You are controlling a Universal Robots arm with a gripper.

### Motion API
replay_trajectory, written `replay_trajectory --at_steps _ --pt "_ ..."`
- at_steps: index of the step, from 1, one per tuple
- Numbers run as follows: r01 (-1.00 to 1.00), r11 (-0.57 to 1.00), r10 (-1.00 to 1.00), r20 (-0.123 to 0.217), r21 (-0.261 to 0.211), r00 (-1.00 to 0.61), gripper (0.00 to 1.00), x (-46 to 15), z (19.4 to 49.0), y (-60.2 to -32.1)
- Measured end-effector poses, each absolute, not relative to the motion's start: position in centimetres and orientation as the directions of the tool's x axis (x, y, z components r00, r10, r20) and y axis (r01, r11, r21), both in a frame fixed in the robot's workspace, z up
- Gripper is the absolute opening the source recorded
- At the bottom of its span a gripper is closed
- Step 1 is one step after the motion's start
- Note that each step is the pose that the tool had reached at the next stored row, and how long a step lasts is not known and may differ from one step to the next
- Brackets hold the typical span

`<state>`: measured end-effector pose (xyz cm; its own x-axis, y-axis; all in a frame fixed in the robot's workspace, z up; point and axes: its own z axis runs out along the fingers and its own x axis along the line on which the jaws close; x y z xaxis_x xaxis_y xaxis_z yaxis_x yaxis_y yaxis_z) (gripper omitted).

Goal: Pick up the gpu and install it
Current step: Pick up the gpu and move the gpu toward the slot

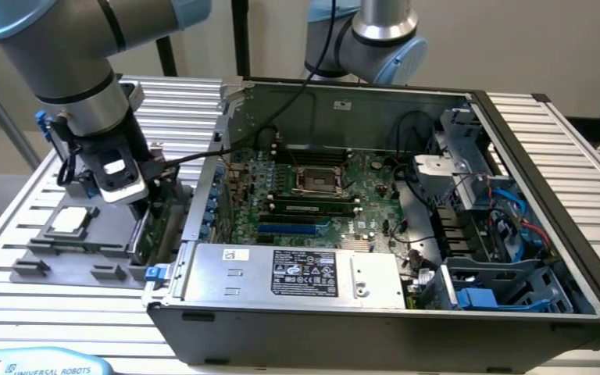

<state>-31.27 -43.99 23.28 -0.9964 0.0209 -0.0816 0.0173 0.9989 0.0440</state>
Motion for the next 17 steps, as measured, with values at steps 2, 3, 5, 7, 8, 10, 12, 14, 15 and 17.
replay_trajectory --at_steps 2,3,5,7,8,10,12,14,15,17 --pt "0.010 0.999 0.013 -0.082 0.044 -0.997 0.27 -31.2 23.3 -44.0" --pt "0.009 0.999 0.013 -0.082 0.044 -0.997 0.27 -31.2 23.3 -44.0" --pt "0.009 0.999 0.012 -0.082 0.044 -0.997 0.27 -31.2 23.3 -44.0" --pt "0.009 0.999 0.012 -0.082 0.044 -0.997 0.27 -31.2 23.3 -44.0" --pt "0.009 0.999 0.012 -0.082 0.044 -0.997 0.27 -31.2 23.3 -44.0" --pt "0.009 0.999 0.012 -0.082 0.045 -0.997 0.27 -31.2 23.4 -44.0" --pt "0.009 0.999 0.012 -0.080 0.044 -0.997 0.27 -31.2 23.8 -44.0" --pt "0.009 0.999 0.012 -0.077 0.044 -0.997 0.27 -31.2 24.1 -44.0" --pt "0.009 0.999 0.012 -0.077 0.044 -0.997 0.27 -31.2 24.3 -44.0" --pt "0.009 0.999 0.012 -0.075 0.044 -0.997 0.27 -31.2 24.8 -44.0"
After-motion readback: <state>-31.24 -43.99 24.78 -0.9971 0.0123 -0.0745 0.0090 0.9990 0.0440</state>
